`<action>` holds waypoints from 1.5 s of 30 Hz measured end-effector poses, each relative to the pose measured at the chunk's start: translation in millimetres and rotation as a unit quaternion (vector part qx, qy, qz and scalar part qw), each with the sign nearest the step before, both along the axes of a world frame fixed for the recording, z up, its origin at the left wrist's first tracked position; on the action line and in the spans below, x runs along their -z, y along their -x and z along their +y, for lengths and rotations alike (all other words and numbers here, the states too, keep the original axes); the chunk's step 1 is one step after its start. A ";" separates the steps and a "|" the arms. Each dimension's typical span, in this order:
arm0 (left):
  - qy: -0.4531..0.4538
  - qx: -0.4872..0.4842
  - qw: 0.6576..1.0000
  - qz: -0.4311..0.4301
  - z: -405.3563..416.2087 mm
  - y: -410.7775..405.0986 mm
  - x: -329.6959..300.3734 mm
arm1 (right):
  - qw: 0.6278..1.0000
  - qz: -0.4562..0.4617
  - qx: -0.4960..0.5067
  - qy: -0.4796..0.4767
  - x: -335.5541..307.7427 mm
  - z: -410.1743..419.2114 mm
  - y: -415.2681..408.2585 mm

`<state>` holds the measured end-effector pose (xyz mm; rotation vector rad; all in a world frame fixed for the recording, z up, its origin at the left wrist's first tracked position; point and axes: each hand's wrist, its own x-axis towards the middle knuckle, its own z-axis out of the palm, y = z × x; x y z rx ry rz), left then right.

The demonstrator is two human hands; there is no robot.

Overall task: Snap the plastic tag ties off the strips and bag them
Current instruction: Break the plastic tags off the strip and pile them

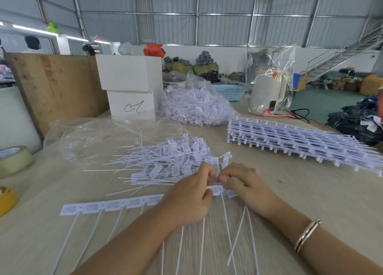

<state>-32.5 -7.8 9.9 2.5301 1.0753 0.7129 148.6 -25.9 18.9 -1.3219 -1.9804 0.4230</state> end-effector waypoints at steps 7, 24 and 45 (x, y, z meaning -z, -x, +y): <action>-0.045 -0.024 0.999 0.016 2.4 4.1 -5.0 | 0.996 0.062 -0.054 0.033 2.0 1.8 1.9; 0.210 0.003 0.975 -0.076 21.2 10.5 -1.4 | 0.993 -0.063 -0.068 -0.074 8.4 2.4 1.3; 0.061 -0.024 0.996 0.062 9.4 14.7 -8.2 | 0.992 -0.121 0.015 0.015 6.5 7.8 -16.3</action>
